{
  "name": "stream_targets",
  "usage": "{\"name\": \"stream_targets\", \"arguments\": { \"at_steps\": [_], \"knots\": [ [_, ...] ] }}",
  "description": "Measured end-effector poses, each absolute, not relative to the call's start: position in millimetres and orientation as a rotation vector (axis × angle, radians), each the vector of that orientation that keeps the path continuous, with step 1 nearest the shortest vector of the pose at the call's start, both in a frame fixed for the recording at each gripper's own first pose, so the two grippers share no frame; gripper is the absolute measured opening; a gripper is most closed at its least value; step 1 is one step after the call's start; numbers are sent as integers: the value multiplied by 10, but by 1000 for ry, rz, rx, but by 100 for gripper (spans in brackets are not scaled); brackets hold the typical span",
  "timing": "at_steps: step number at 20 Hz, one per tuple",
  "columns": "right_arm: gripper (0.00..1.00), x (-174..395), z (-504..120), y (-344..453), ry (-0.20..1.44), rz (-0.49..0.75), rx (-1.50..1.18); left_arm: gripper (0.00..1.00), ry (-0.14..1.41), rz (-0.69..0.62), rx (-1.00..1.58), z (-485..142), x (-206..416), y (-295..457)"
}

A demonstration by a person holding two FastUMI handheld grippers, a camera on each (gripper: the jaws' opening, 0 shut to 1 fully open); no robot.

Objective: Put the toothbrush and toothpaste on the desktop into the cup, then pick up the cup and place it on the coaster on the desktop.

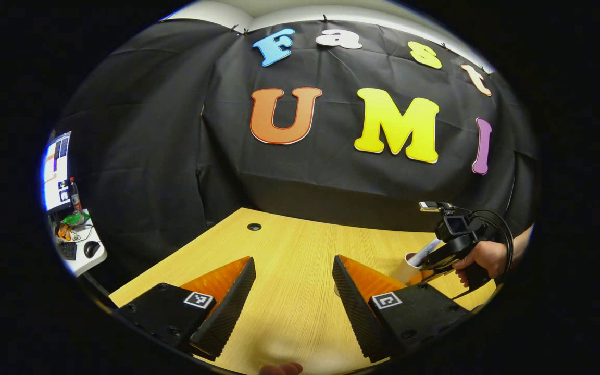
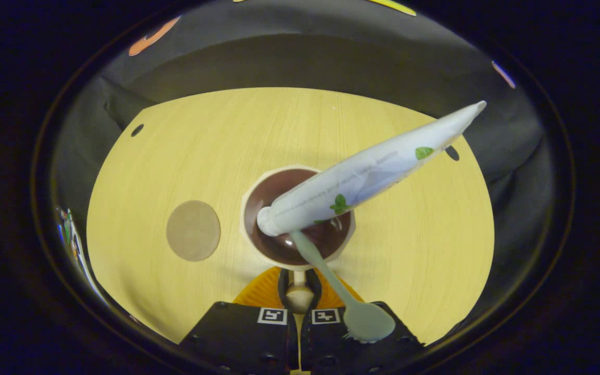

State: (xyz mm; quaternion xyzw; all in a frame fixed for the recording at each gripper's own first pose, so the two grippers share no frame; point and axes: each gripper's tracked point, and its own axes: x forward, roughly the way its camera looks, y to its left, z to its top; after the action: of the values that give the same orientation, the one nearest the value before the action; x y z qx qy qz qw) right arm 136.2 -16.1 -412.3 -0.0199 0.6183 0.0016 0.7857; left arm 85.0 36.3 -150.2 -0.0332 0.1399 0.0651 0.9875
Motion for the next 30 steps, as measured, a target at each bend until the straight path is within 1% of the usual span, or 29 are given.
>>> {"name": "stream_targets", "arguments": {
  "at_steps": [7,15,21,26,27,28,29,30],
  "knots": [
    [2,1378,-4047,-156,1285,68,-93,94,275,156,-84,-1482,688,518],
    [2,1371,-4069,-252,1264,172,-142,94,260,223,-71,-1408,472,878],
    [2,1353,-4013,-266,1283,196,-160,94,264,269,-69,-1410,295,1127],
    [2,1341,-3991,-295,1304,182,-177,95,261,289,-69,-1418,247,1250],
    [3,1313,-4009,-316,1313,178,-176,94,261,289,-70,-1408,244,1253],
    [10,1345,-4005,-305,1308,168,-173,94,262,289,-70,-1409,245,1255],
    [14,1329,-3997,-303,1305,160,-171,95,263,290,-70,-1405,244,1259],
    [25,1342,-3978,-293,1299,155,-164,94,260,290,-71,-1401,248,1258]
  ]
}}
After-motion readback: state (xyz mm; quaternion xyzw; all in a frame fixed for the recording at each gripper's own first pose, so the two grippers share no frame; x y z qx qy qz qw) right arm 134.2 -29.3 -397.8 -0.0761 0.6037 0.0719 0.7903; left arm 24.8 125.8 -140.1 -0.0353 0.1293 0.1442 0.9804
